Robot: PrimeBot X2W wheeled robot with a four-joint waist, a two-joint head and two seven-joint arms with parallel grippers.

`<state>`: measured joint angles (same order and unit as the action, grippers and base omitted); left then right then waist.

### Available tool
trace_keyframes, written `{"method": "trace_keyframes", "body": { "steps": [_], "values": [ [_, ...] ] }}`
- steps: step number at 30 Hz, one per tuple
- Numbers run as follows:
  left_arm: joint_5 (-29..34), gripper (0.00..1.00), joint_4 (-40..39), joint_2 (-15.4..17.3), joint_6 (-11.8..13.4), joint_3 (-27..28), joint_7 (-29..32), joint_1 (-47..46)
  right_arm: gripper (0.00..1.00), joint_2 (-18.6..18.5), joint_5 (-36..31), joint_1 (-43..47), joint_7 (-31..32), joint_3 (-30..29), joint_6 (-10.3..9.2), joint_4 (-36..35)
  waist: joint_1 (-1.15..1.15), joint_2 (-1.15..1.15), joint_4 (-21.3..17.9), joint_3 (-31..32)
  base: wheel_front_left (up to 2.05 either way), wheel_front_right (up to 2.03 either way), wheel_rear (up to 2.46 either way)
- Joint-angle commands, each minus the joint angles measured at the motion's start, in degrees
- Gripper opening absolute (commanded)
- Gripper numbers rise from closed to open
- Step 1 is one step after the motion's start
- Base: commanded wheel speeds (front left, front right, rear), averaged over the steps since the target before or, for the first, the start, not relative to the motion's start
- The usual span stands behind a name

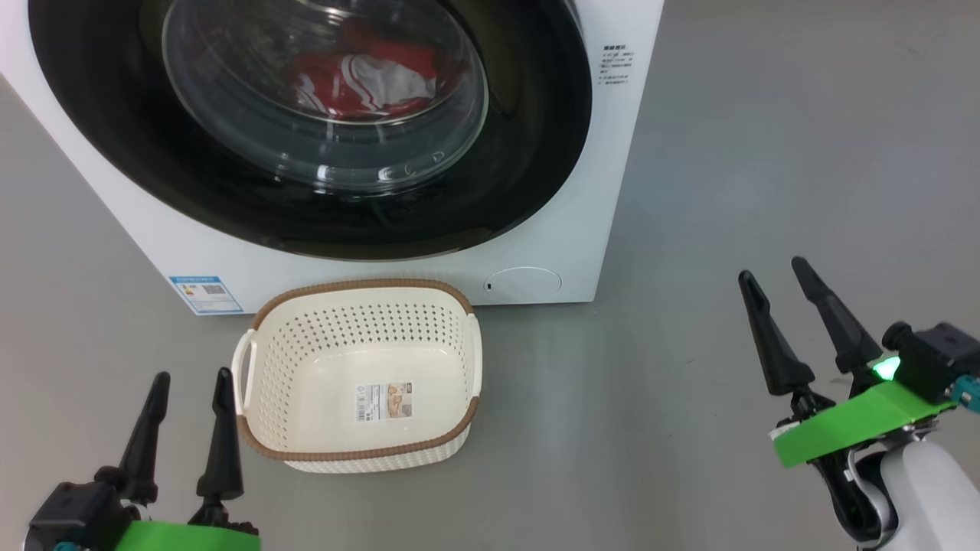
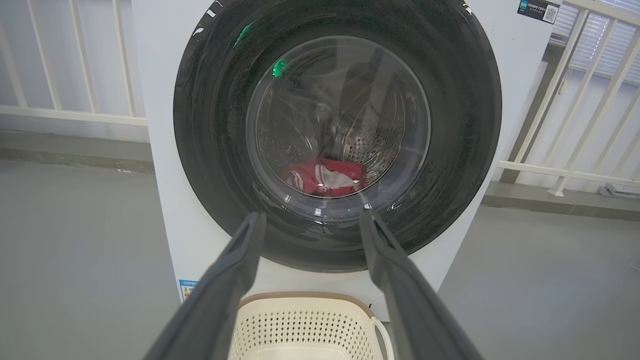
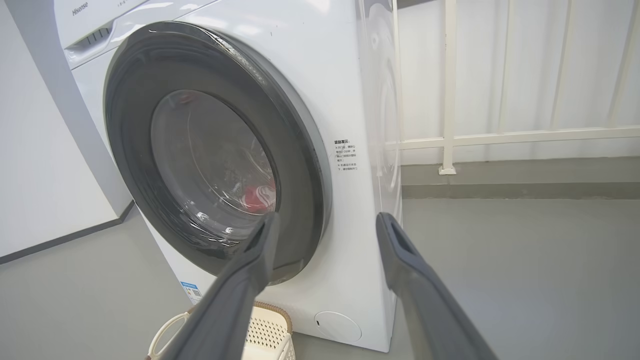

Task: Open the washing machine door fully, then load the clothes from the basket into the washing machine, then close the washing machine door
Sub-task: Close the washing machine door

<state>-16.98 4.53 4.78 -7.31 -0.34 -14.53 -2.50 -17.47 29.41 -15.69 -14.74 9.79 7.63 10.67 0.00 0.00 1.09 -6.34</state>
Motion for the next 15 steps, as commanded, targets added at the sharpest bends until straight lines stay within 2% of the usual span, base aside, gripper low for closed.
{"method": "trace_keyframes", "body": {
  "steps": [1,15],
  "values": [
    [-0.7,1.0,-1.6,1.2,-0.2,1.8,-0.5,-0.5,1.0,0.4,-0.8,1.4,-0.3,0.3,-0.14,-2.1,0.0,0.0,-0.3,0.3,0.0,0.0,0.0],
    [-1.4,1.0,-1.7,1.6,-0.2,1.7,-0.5,0.6,1.0,2.7,-3.3,6.1,-0.3,-2.8,-0.14,-2.6,0.0,0.0,-1.3,1.2,0.0,0.0,0.0]
  ]
}}
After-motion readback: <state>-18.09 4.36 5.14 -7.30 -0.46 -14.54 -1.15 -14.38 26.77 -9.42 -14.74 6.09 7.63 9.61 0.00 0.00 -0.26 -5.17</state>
